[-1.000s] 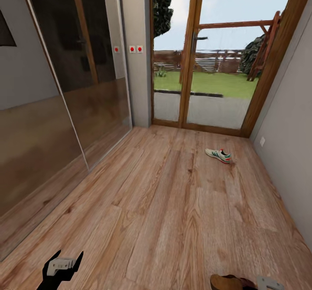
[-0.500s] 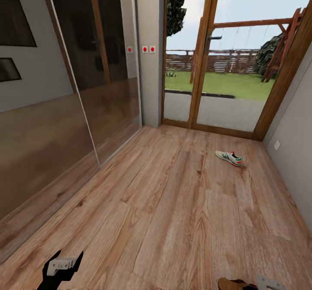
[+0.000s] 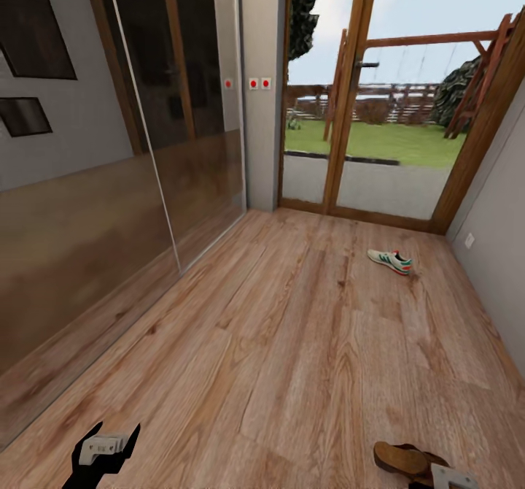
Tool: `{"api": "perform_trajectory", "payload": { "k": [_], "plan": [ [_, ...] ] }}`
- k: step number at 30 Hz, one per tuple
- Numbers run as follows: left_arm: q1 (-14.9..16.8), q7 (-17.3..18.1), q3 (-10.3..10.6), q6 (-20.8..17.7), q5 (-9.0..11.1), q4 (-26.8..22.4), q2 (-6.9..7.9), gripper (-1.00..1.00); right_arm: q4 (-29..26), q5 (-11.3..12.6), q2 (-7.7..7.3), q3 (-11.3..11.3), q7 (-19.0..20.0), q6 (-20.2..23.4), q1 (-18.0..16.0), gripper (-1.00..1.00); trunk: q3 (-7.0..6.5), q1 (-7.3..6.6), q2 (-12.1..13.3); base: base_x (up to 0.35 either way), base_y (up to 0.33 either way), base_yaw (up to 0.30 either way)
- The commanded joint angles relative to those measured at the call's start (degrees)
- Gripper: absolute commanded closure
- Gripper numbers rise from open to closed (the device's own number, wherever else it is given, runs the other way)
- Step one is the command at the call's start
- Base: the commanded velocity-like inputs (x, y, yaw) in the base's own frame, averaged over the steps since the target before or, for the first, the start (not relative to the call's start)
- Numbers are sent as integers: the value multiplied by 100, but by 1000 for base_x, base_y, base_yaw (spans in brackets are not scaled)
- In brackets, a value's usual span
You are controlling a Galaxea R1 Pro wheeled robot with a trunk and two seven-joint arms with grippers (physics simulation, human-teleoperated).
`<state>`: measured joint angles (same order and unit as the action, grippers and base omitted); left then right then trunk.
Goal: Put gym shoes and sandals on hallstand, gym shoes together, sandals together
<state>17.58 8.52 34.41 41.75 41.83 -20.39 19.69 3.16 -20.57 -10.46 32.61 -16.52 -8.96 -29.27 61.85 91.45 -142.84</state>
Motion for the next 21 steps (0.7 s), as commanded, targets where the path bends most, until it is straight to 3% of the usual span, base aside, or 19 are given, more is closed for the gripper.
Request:
{"api": "perform_trajectory", "payload": {
  "k": [1,8,21],
  "plan": [
    [0,0,0,0,0,0,0,-100,0,0,0,0,0,0,0,-100,0,0,0,-72,48,48],
    [0,-1,1,0,0,0,0,-100,0,0,0,0,0,0,0,-100,0,0,0,-39,26,150],
    [0,-1,2,0,0,0,0,-100,0,0,0,0,0,0,0,-100,0,0,0,-9,6,260]
  ]
}}
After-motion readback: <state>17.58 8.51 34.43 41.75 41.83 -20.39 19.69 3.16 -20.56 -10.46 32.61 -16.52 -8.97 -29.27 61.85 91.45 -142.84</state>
